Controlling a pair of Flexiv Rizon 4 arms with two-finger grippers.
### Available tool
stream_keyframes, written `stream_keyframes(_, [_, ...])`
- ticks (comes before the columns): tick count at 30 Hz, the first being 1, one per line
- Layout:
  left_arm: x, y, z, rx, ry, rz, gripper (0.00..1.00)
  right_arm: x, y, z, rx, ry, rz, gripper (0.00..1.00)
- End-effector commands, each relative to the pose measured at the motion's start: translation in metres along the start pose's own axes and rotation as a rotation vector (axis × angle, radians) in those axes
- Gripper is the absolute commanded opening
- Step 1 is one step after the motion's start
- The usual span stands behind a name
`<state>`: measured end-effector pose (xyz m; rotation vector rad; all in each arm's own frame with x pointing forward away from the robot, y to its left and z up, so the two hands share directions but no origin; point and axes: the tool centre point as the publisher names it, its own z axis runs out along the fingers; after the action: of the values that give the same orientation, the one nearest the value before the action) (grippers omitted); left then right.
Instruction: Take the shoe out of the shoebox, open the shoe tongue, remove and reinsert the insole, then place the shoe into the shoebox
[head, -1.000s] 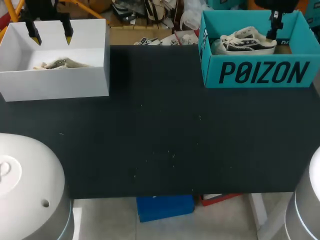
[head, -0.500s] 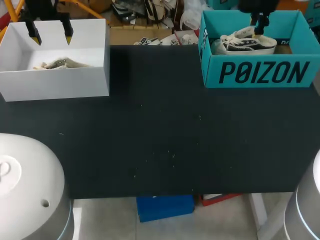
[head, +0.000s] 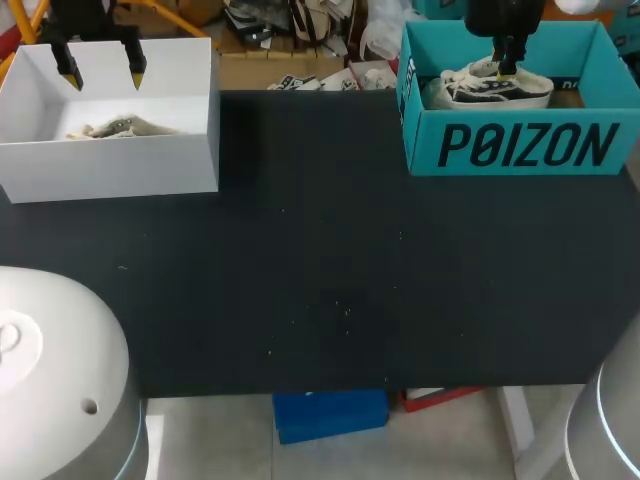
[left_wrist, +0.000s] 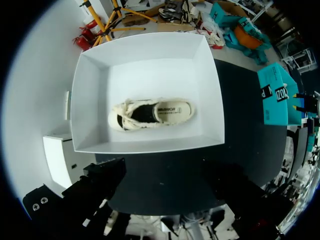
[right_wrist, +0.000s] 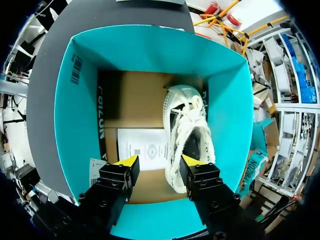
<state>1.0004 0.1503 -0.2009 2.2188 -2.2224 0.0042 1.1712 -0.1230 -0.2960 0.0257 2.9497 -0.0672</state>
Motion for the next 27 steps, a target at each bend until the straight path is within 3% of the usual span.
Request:
stream_keyframes(1, [0.000,0.000,-0.001,-0.001,-0.001,-0.001,1.00,-0.012,0.001,0.022,-0.003,0.028,-0.001,0.50])
stream_keyframes(14, [0.000,0.000,-0.001,-0.001,-0.001,-0.001,1.00,-0.022,-0.009,0.048,-0.008,0.040,-0.003,0.52])
stream_keyframes(27, [0.000,0.000,-0.001,-0.001,-0.001,-0.001,1.00,-0.028,-0.011,0.074,-0.008,0.059,-0.009,0.48])
